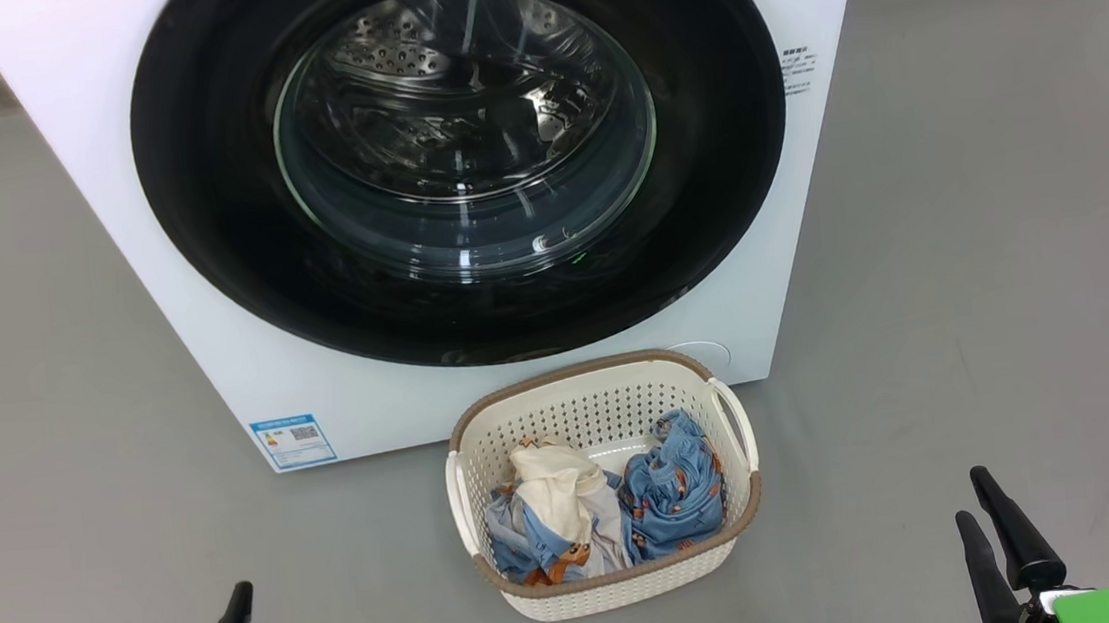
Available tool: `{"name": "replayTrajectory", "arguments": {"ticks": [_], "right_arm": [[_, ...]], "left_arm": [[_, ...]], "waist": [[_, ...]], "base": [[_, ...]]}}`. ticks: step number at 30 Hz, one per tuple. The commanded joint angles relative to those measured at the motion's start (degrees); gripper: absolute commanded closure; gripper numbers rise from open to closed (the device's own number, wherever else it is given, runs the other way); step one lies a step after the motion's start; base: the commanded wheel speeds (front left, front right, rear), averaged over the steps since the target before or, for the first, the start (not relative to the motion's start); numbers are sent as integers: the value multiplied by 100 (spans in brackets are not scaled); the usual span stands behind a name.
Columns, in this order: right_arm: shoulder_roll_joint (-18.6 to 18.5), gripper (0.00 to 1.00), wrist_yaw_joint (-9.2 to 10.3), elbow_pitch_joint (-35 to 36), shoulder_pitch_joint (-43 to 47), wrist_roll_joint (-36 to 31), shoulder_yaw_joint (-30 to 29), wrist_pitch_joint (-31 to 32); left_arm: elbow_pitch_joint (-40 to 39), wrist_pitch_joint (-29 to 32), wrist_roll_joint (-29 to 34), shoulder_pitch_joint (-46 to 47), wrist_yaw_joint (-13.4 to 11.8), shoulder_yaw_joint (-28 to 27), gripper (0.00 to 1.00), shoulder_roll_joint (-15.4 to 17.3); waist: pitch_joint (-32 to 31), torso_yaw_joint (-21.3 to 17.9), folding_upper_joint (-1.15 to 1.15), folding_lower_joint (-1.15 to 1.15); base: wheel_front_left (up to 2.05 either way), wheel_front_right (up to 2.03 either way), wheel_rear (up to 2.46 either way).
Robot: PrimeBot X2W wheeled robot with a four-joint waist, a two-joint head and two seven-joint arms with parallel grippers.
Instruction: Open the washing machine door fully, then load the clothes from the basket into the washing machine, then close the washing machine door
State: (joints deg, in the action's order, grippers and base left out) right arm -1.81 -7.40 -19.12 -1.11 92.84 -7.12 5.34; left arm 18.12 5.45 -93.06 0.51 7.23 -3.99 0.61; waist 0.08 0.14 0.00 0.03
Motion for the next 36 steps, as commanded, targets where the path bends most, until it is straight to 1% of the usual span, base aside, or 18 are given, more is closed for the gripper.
{"name": "replayTrajectory", "arguments": {"ticks": [1, 5, 12, 19, 20, 26, 36], "right_arm": [[-41, 0, -1, 144, -147, -61, 41, -34], [-72, 0, -1, 122, -167, -149, 113, -107], [-132, 0, -1, 61, -248, -414, 250, -240], [-201, 0, -2, 4, -321, -746, 416, -360], [-232, 0, -2, -16, -344, -889, 459, -394], [-273, 0, -2, -47, -390, -1277, 535, -478], [-325, 0, -3, -91, -451, -2142, 681, -646]], "left_arm": [[-192, -37, 77, 147, 7, -12, 0, 93], [-239, -116, 184, 129, 7, 16, 0, 140], [-312, -241, 460, 126, 8, 34, 0, 216], [-397, -360, 931, 109, 9, 33, 0, 269], [-416, -394, 1097, 106, 10, 37, 0, 285], [-466, -478, 1409, 102, 11, 88, 0, 322], [-534, -646, 2218, 89, 12, 125, 0, 401]], "waist": [[-2, 3, 0, 10], [5, 12, 0, -1], [8, 28, 0, -2], [9, 42, 0, -2], [10, 45, 0, -2], [17, 53, 0, -2], [23, 61, 0, -2]], "base": [[0, 0, 0], [0, 0, 0], [0, 0, 0], [0, 0, 0], [0, 0, 0], [0, 0, 0], [0, 0, 0]]}}
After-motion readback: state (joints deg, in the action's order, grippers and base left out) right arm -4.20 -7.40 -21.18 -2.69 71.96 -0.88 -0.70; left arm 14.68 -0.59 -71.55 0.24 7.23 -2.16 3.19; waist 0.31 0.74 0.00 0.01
